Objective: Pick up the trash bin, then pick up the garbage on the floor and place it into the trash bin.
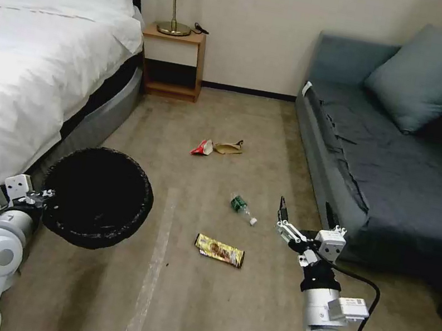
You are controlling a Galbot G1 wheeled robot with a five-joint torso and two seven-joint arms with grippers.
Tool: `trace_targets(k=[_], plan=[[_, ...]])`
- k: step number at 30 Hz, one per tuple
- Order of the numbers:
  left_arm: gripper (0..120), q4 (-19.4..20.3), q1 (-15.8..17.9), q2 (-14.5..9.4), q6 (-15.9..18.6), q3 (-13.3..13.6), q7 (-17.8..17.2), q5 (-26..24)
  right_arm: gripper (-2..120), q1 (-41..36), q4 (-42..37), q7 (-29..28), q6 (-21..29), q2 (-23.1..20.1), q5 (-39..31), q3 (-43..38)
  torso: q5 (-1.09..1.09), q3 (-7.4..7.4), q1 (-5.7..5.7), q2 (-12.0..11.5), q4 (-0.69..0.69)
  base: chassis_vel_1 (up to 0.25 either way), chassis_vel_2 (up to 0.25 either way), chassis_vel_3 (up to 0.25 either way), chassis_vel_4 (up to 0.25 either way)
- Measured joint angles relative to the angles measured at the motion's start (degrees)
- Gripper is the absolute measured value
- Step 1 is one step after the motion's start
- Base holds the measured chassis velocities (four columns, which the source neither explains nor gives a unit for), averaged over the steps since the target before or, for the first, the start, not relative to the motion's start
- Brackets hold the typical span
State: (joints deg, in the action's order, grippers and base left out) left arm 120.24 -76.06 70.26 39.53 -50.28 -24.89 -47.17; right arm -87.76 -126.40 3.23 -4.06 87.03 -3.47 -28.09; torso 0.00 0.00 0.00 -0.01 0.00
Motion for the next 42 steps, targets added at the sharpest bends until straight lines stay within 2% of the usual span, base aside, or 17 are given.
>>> trace_targets(k=[18, 22, 25, 26, 28, 31, 34, 35, 36, 37, 38, 40, 41, 42], plan=[[3, -0.09, 0.22, 0.45, -0.24, -0.06, 0.55, 0.15, 100, 0.83, 1.42, 0.22, -0.22, -0.78, 0.33, 0.39, 0.01, 0.0, 0.0, 0.0, 0.0, -0.136, 0.135, 0.133, -0.133], [3, -0.12, 0.36, 0.76, -0.24, -0.06, 0.66, 0.37, 100, 2.61, 3.34, 0.47, -0.9, -2.67, -0.2, 0.77, 0.0, 0.0, 0.0, 0.0, -0.02, -0.139, 0.127, 0.136, -0.138], [3, -0.13, 0.59, 0.85, -0.24, -0.07, 0.72, 0.6, 100, 6.1, 7.19, 1.1, -1.82, -7.11, -2.68, 1.86, 0.01, 0.0, 0.0, 0.0, 0.0, -0.084, 0.072, 0.096, -0.073], [3, -0.13, 0.59, 0.85, -0.24, -0.07, 0.72, 0.6, 100, 6.1, 7.19, 1.1, -1.82, -7.11, -2.68, 1.86, 0.01, 0.0, 0.0, 0.0, 0.0, -0.066, 0.049, 0.066, -0.059], [3, -0.14, 0.61, 0.91, -0.24, -0.17, 0.9, 0.66, 100, 8.39, 10.88, 1.52, -1.84, -10.42, -4.45, 3.42, 0.0, 0.0, 0.0, 0.0, 0.01, 0.0, 0.0, 0.0, 0.0], [3, -0.32, 0.68, 0.91, -0.24, -0.18, 1.12, 0.8, 100, 10.03, 14.15, 2.42, -1.84, -12.8, -6.72, 5.27, 0.02, 0.0, 0.0, 0.0, -0.01, 0.0, 0.0, 0.0, 0.0], [3, -0.72, 0.49, 1.05, -0.46, -0.26, 1.47, 1.38, 100, 15.7, 22.45, 7.22, -2.25, -19.22, -12.55, 11.79, 0.02, 0.0, 0.0, 0.0, -0.01, 0.0, 0.0, 0.0, 0.0], [3, -0.74, 0.34, 1.21, -0.51, -0.37, 1.52, 1.6, 100, 19.32, 27.2, 9.85, -3.15, -23.15, -15.92, 16.09, 0.02, 0.0, 0.0, 0.0, 0.01, 0.0, 0.0, 0.0, 0.0], [3, -0.74, 0.34, 1.21, -0.51, -0.37, 1.52, 1.6, 100, 19.32, 27.2, 9.85, -3.15, -23.15, -15.92, 16.09, 0.02, 0.0, 0.0, 0.0, 0.01, 0.0, 0.0, 0.0, 0.0], [3, -0.72, 0.12, 1.53, -0.56, -0.64, 1.53, 1.9, 100, 24.17, 34.05, 13.79, -5.05, -27.24, -19.2, 21.77, 0.01, 0.0, 0.0, 0.0, 0.02, 0.0, 0.0, 0.0, 0.0], [3, -0.56, -0.03, 1.79, -0.56, -0.8, 1.54, 2.02, 100, 27.23, 38.73, 16.79, -6.56, -28.78, -19.89, 25.35, 0.0, 0.0, 0.0, 0.0, 0.02, 0.0, 0.0, 0.0, 0.0], [3, -0.17, -0.44, 2.39, -0.57, -1.15, 1.55, 2.3, 100, 32.23, 46.69, 22.74, -9.42, -29.62, -20.3, 31.13, 0.01, 0.0, 0.0, 0.0, 0.0, 0.0, 0.0, 0.0, 0.0], [3, -0.17, -0.44, 2.39, -0.57, -1.15, 1.55, 2.3, 100, 32.23, 46.69, 22.74, -9.42, -29.62, -20.3, 31.13, 0.01, 0.0, 0.0, 0.0, 0.0, 0.0, 0.0, 0.0, 0.0], [3, 0.03, -0.69, 2.66, -0.57, -1.27, 1.56, 2.46, 100, 34.07, 49.91, 25.09, -10.39, -29.51, -20.33, 33.25, 0.02, 0.0, 0.0, 0.0, 0.0, 0.0, 0.0, 0.0, 0.0]])
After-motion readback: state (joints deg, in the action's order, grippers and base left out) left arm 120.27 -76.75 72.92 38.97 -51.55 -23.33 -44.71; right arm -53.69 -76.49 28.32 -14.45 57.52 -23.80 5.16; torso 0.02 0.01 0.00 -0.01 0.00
